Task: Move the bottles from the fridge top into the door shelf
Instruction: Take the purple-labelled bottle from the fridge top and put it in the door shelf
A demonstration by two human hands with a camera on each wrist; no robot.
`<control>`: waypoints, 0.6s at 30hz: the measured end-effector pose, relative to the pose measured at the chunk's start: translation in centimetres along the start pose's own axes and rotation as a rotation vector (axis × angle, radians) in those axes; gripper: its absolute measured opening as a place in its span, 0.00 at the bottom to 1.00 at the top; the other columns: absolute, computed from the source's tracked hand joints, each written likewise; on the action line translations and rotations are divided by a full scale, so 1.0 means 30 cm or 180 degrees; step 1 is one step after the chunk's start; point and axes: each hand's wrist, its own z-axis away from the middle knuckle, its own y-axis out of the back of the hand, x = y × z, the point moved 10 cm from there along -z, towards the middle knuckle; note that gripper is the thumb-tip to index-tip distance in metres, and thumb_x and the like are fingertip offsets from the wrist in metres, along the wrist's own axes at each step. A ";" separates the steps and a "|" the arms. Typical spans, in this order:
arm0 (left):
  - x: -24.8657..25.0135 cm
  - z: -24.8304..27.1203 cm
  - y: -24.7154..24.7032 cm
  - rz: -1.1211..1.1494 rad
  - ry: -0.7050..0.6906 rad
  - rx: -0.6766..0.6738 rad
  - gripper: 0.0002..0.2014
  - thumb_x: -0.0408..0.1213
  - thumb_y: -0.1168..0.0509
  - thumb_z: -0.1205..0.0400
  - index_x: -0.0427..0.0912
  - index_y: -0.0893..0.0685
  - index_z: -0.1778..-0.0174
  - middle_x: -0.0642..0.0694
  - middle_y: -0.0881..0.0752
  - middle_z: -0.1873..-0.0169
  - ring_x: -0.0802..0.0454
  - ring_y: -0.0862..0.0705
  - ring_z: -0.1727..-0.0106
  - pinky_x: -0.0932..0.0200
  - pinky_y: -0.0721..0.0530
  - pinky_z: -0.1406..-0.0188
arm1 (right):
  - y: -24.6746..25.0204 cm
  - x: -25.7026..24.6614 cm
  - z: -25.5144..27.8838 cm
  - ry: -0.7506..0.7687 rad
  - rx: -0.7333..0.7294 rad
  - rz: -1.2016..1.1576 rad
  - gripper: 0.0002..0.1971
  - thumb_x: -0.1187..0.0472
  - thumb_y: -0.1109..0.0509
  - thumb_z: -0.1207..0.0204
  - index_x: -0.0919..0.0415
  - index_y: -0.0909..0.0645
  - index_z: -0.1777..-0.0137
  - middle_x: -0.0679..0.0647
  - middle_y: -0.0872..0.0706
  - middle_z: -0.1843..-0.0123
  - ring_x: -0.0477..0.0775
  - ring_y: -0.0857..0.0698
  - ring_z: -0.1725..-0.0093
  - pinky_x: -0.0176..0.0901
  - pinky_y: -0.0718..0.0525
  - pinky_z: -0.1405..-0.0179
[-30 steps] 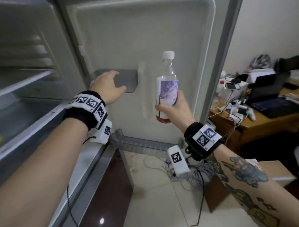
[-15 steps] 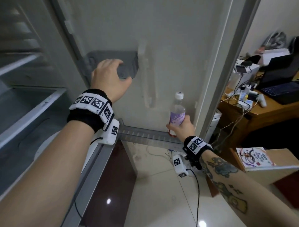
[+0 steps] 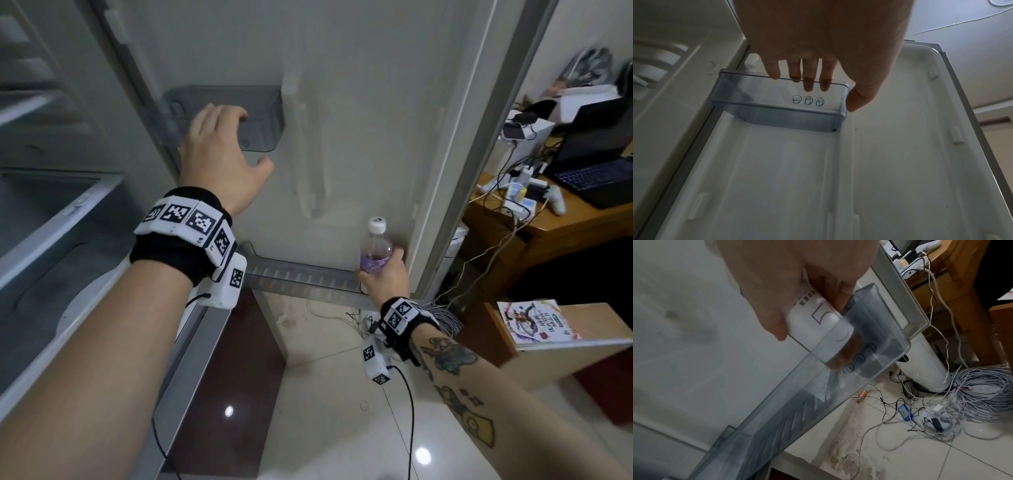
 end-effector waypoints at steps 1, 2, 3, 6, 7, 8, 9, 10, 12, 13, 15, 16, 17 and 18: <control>0.000 0.000 0.000 0.0008 -0.0016 0.0018 0.26 0.44 0.33 0.29 0.40 0.24 0.35 0.42 0.21 0.35 0.40 0.33 0.24 0.49 0.36 0.23 | 0.002 0.002 0.005 0.0022 0.0012 0.0028 0.32 0.56 0.20 0.40 0.63 0.32 0.41 0.63 0.15 0.45 0.68 0.15 0.45 0.59 0.14 0.47; -0.001 0.000 0.001 0.0010 -0.0022 0.0036 0.26 0.44 0.33 0.29 0.40 0.25 0.35 0.42 0.21 0.35 0.40 0.33 0.24 0.50 0.36 0.23 | 0.005 0.002 0.011 0.0036 0.0034 0.0060 0.32 0.56 0.21 0.40 0.62 0.33 0.41 0.62 0.16 0.45 0.67 0.15 0.45 0.59 0.14 0.48; -0.003 -0.001 0.002 0.0012 -0.0019 0.0053 0.26 0.44 0.33 0.29 0.40 0.25 0.35 0.42 0.21 0.35 0.40 0.33 0.24 0.50 0.36 0.23 | 0.008 0.003 0.018 0.0044 0.0076 0.0093 0.32 0.56 0.21 0.40 0.61 0.34 0.40 0.61 0.16 0.45 0.67 0.15 0.45 0.59 0.14 0.49; -0.002 0.000 0.005 0.0011 -0.0005 0.0060 0.27 0.44 0.33 0.30 0.39 0.25 0.36 0.40 0.21 0.35 0.40 0.33 0.24 0.51 0.36 0.23 | 0.032 -0.008 0.049 0.0166 0.0328 0.0189 0.35 0.55 0.21 0.38 0.61 0.34 0.33 0.60 0.16 0.43 0.67 0.15 0.44 0.57 0.15 0.47; 0.001 -0.001 0.005 0.0015 -0.0008 0.0056 0.27 0.44 0.33 0.30 0.39 0.25 0.36 0.40 0.21 0.35 0.40 0.33 0.24 0.51 0.36 0.23 | 0.040 -0.018 0.057 0.0228 0.0406 0.0229 0.36 0.55 0.21 0.37 0.63 0.33 0.32 0.61 0.17 0.41 0.68 0.16 0.43 0.57 0.16 0.46; 0.004 0.000 0.006 0.0017 -0.0006 0.0052 0.27 0.44 0.33 0.30 0.39 0.25 0.35 0.40 0.21 0.34 0.40 0.33 0.24 0.51 0.36 0.23 | 0.046 -0.026 0.061 0.0261 0.0455 0.0253 0.36 0.56 0.21 0.36 0.65 0.32 0.32 0.63 0.18 0.40 0.68 0.17 0.42 0.57 0.17 0.44; 0.006 0.000 0.007 0.0014 0.0000 0.0051 0.27 0.43 0.32 0.30 0.39 0.25 0.35 0.40 0.21 0.34 0.40 0.33 0.24 0.51 0.36 0.23 | 0.048 -0.031 0.062 0.0262 0.0470 0.0262 0.35 0.56 0.21 0.36 0.66 0.32 0.32 0.63 0.18 0.40 0.69 0.18 0.41 0.57 0.18 0.43; 0.008 0.001 0.008 0.0009 0.0000 0.0051 0.27 0.43 0.32 0.30 0.39 0.25 0.35 0.40 0.21 0.34 0.40 0.33 0.24 0.52 0.36 0.23 | 0.051 -0.037 0.063 0.0247 0.0472 0.0260 0.35 0.57 0.21 0.37 0.67 0.31 0.32 0.63 0.19 0.39 0.69 0.18 0.40 0.57 0.18 0.42; 0.011 0.003 0.010 -0.0001 0.0000 0.0045 0.27 0.43 0.32 0.30 0.38 0.25 0.35 0.40 0.22 0.33 0.40 0.34 0.23 0.52 0.37 0.23 | 0.055 -0.044 0.064 0.0224 0.0456 0.0247 0.36 0.57 0.21 0.38 0.66 0.31 0.32 0.62 0.19 0.38 0.68 0.18 0.39 0.57 0.18 0.40; 0.010 0.004 0.010 0.0000 0.0012 0.0037 0.27 0.42 0.32 0.29 0.38 0.26 0.35 0.40 0.22 0.33 0.40 0.35 0.23 0.51 0.37 0.23 | 0.057 -0.048 0.066 0.0237 0.0453 0.0237 0.37 0.57 0.21 0.38 0.66 0.31 0.31 0.62 0.19 0.38 0.68 0.18 0.39 0.58 0.19 0.39; 0.009 0.005 0.012 0.0007 0.0029 0.0018 0.27 0.42 0.32 0.29 0.38 0.26 0.35 0.40 0.22 0.33 0.40 0.35 0.23 0.51 0.36 0.23 | 0.065 -0.056 0.070 0.0275 0.0447 0.0227 0.38 0.57 0.21 0.38 0.65 0.32 0.29 0.62 0.20 0.36 0.67 0.19 0.37 0.58 0.20 0.37; 0.009 0.005 0.011 -0.0001 0.0030 -0.0002 0.27 0.42 0.32 0.30 0.38 0.26 0.35 0.40 0.22 0.33 0.40 0.35 0.23 0.50 0.36 0.23 | 0.070 -0.061 0.071 0.0290 0.0437 0.0227 0.39 0.56 0.20 0.38 0.65 0.32 0.29 0.62 0.20 0.36 0.66 0.20 0.36 0.58 0.20 0.36; 0.011 0.003 0.012 -0.0018 0.0025 -0.0020 0.27 0.42 0.32 0.30 0.38 0.26 0.35 0.40 0.22 0.33 0.39 0.35 0.23 0.50 0.36 0.24 | 0.075 -0.069 0.073 0.0310 0.0432 0.0230 0.39 0.55 0.19 0.39 0.65 0.32 0.29 0.61 0.20 0.36 0.66 0.20 0.36 0.58 0.21 0.35; 0.012 0.000 0.012 -0.0034 0.0020 -0.0032 0.27 0.42 0.33 0.30 0.39 0.26 0.35 0.40 0.22 0.33 0.39 0.35 0.23 0.50 0.36 0.24 | 0.083 -0.080 0.074 0.0342 0.0442 0.0232 0.40 0.53 0.18 0.39 0.64 0.32 0.30 0.61 0.19 0.36 0.65 0.20 0.36 0.58 0.21 0.36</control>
